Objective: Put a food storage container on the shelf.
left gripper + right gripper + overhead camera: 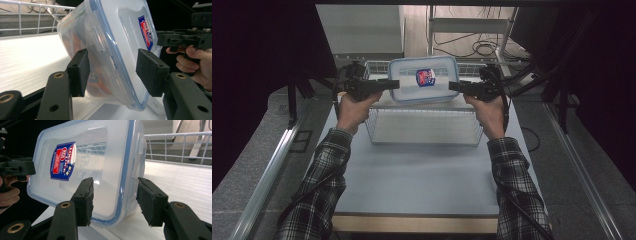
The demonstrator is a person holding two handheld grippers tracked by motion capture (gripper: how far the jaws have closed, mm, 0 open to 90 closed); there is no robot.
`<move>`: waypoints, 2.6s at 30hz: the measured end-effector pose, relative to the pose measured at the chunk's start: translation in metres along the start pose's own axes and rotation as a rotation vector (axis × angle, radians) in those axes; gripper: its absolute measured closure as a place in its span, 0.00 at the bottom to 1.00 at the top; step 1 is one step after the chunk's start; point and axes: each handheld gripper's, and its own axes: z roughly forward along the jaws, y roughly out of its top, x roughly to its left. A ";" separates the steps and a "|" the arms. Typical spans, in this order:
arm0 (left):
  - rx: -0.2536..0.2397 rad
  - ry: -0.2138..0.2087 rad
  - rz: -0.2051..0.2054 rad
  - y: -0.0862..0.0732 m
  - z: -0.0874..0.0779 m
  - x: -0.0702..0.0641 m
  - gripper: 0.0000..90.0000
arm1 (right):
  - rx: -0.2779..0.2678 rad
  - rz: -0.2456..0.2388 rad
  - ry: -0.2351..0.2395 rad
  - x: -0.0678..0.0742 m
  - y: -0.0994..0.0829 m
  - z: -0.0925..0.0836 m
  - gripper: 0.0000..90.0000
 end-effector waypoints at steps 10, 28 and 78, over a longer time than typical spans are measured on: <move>0.007 0.111 0.046 0.002 0.005 -0.001 0.46 | -0.026 0.015 -0.018 0.000 0.000 0.001 0.55; 0.018 0.148 0.068 0.006 0.007 -0.006 0.46 | -0.010 -0.016 -0.064 0.007 0.003 0.001 0.57; 0.052 0.206 0.356 -0.104 -0.033 -0.052 0.00 | -0.013 -0.250 0.006 0.035 -0.077 -0.041 0.02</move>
